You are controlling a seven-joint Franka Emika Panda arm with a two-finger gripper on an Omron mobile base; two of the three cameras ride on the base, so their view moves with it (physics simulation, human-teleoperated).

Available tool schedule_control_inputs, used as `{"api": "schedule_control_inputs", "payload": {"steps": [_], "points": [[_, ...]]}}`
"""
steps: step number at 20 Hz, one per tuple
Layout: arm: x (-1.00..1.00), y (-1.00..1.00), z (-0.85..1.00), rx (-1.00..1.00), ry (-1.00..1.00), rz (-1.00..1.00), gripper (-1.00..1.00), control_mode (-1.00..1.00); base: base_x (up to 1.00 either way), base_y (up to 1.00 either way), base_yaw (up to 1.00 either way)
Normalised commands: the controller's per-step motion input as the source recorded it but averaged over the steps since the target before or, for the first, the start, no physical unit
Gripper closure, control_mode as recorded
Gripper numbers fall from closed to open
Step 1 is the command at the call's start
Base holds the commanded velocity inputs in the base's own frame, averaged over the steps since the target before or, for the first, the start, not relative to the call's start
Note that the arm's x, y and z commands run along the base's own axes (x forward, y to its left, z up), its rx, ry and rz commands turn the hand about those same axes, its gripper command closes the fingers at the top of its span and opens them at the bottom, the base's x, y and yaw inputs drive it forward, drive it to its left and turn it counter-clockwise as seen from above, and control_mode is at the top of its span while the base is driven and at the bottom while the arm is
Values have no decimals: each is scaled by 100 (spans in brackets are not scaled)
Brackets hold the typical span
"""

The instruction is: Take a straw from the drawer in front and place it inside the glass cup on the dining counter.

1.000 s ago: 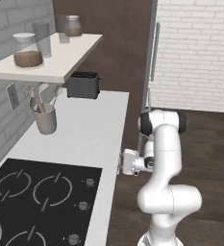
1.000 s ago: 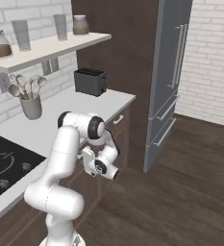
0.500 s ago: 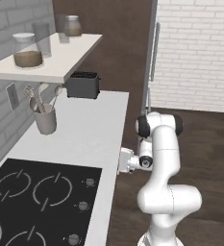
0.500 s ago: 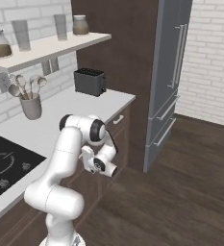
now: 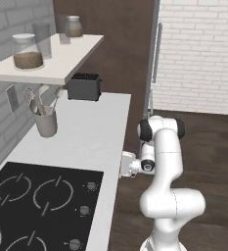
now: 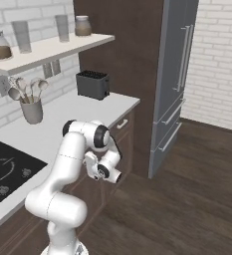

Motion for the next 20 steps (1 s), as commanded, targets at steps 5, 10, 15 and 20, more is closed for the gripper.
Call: {"api": "schedule_control_inputs", "payload": {"steps": [5,10,15,20], "points": [[-1,-6,0,-2,0,0,100,-100,0,0,0],[-18,-58,0,0,0,0,100,-100,0,0,0],[-31,-89,0,0,0,0,100,-100,0,0,0],[-43,-100,0,0,0,0,100,-100,0,0,0]]}}
